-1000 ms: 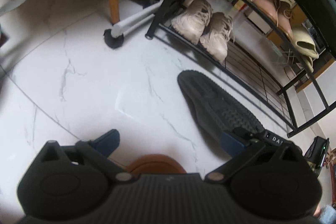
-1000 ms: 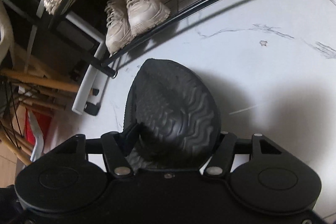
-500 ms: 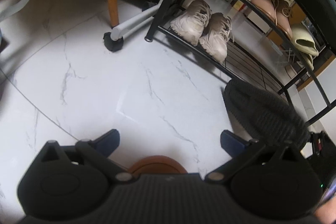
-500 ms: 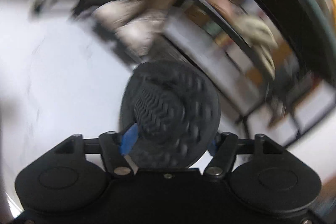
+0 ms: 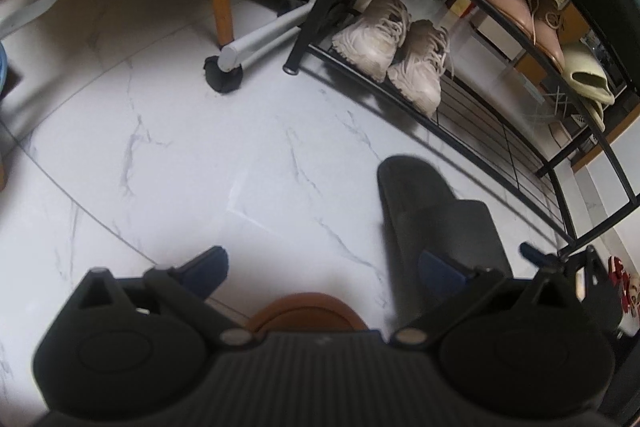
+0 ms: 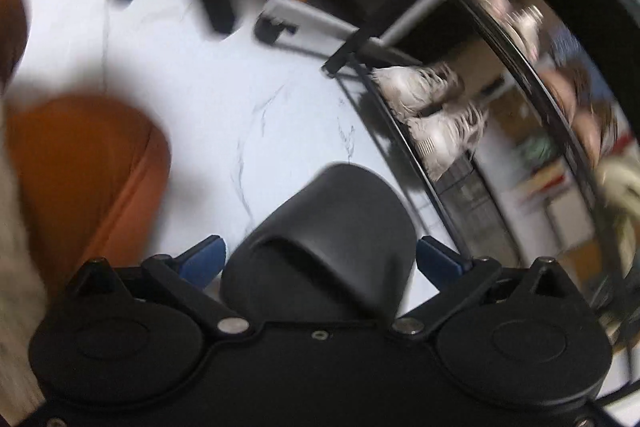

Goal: Organize scattered shoes
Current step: 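Grasp the black slipper with the right tool and turn it upright, then lower the black slipper onto the floor by the rack and open the right tool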

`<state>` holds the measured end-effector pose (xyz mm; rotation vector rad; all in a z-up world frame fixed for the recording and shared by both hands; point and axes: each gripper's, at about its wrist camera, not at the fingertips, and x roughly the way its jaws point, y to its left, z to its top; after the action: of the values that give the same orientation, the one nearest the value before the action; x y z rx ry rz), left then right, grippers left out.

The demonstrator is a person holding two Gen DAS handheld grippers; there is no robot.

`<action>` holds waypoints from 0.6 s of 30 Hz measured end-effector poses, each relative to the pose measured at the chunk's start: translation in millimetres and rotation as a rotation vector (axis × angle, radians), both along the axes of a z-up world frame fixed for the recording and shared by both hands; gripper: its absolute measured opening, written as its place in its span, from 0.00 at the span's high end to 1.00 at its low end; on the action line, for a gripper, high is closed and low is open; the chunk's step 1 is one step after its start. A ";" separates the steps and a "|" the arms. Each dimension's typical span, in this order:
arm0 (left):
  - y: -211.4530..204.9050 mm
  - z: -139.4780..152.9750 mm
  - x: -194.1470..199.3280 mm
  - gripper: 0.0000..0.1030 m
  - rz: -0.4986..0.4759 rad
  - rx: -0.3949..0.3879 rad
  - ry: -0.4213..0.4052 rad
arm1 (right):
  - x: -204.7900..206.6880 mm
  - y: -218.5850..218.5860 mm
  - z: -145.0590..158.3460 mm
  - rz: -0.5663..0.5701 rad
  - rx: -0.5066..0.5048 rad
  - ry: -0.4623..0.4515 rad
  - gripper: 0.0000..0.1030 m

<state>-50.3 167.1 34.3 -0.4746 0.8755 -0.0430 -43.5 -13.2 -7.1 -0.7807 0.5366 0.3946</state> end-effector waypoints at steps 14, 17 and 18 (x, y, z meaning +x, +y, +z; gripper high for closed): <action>-2.7 -5.0 -0.4 0.01 -0.002 0.012 0.016 | 59.8 -63.9 -5.1 -0.255 0.506 0.251 0.00; -2.5 -5.6 -0.1 0.01 -0.001 0.011 0.018 | 74.2 -59.0 -26.0 -0.300 0.428 0.312 0.00; -2.4 -5.9 0.1 0.01 -0.001 0.011 0.018 | 76.0 -59.2 -29.5 -0.314 0.430 0.329 0.00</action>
<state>-50.2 164.7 28.4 -0.4649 0.8937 -0.0351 32.4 -72.4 -36.5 -0.2094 0.8356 0.3316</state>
